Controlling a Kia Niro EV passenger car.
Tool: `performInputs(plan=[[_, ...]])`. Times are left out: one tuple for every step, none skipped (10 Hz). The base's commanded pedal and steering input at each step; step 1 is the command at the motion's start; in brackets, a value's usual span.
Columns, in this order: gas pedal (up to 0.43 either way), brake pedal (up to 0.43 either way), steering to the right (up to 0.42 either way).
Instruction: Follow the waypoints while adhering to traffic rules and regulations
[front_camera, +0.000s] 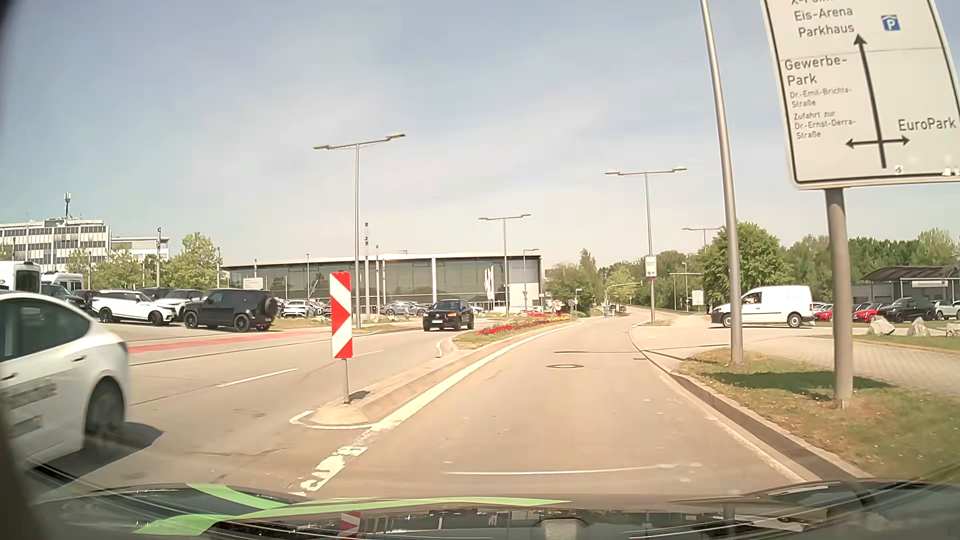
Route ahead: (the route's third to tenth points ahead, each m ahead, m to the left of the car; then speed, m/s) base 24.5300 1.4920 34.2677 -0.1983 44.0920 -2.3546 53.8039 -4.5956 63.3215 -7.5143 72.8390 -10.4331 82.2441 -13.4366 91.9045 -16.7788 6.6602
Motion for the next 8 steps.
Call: performInputs(plan=[[0.138,0.000,0.009],[0.138,0.000,0.010],[0.138,0.000,0.014],[0.138,0.000,0.019],[0.138,0.000,0.020],[0.138,0.000,0.020],[0.138,0.000,0.020],[0.138,0.000,0.019]])
